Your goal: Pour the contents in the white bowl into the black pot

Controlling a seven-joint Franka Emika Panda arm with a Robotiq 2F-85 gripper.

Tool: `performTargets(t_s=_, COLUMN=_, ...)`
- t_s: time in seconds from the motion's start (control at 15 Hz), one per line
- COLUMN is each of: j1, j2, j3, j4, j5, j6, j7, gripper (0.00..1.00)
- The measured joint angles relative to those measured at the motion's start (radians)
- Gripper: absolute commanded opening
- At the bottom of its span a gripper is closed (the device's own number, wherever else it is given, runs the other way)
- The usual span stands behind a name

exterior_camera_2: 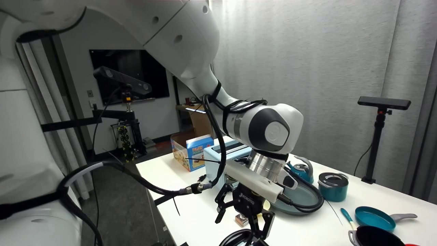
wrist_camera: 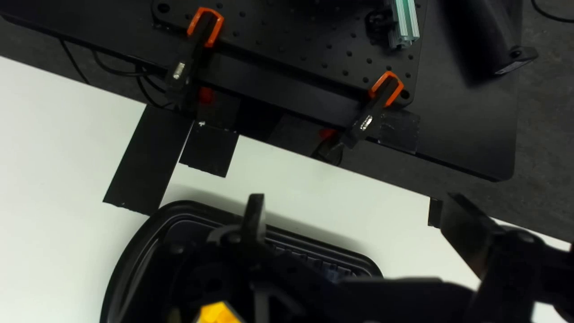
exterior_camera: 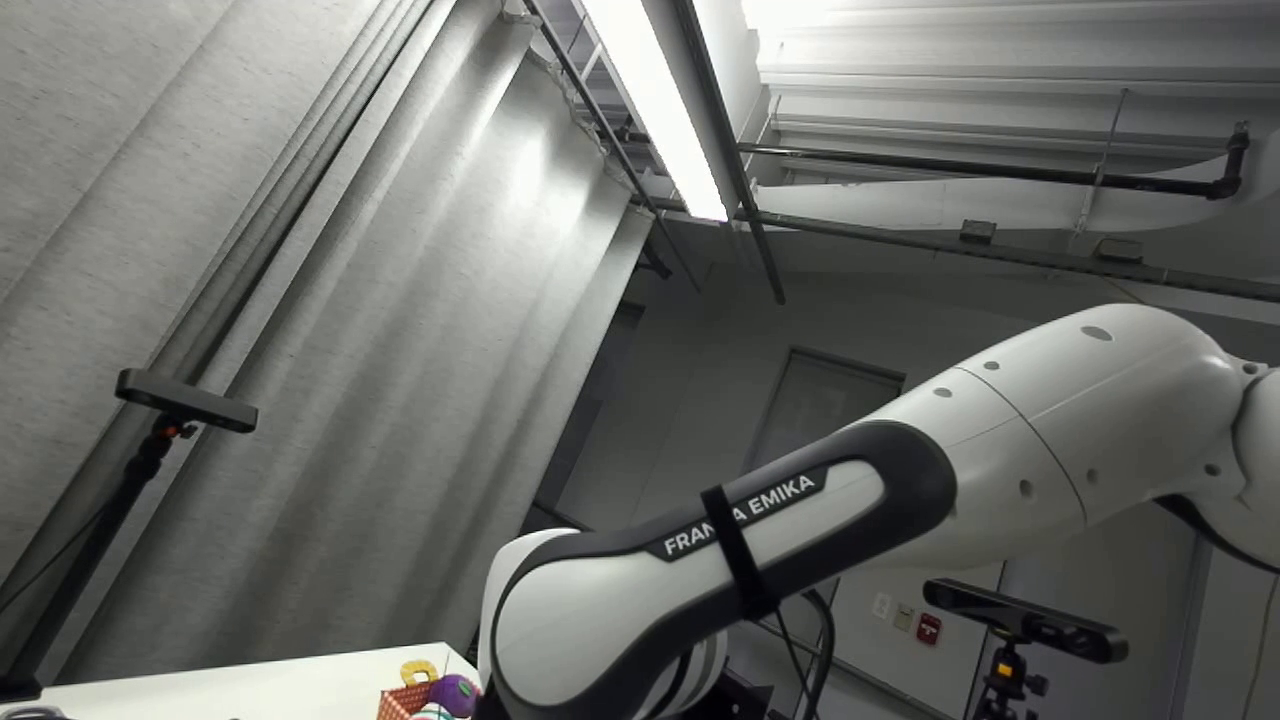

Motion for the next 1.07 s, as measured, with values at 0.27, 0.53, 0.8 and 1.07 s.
performTargets(t_s=0.27, j1=0.000, j2=0.035, j3=0.000, j4=-0.001, j5=0.000, j6=0.027, j7=0.000, gripper=1.00)
performTargets(t_s=0.53, j1=0.000, j2=0.092, j3=0.003, j4=-0.007, j5=0.012, j6=0.081, j7=0.000, gripper=1.00)
performTargets(t_s=0.8, j1=0.000, j2=0.145, j3=0.014, j4=-0.013, j5=0.012, j6=0.165, j7=0.000, gripper=1.00)
performTargets(t_s=1.07, j1=-0.007, j2=0.189, j3=0.005, j4=-0.020, j5=0.009, j6=0.269, j7=0.004, gripper=1.00)
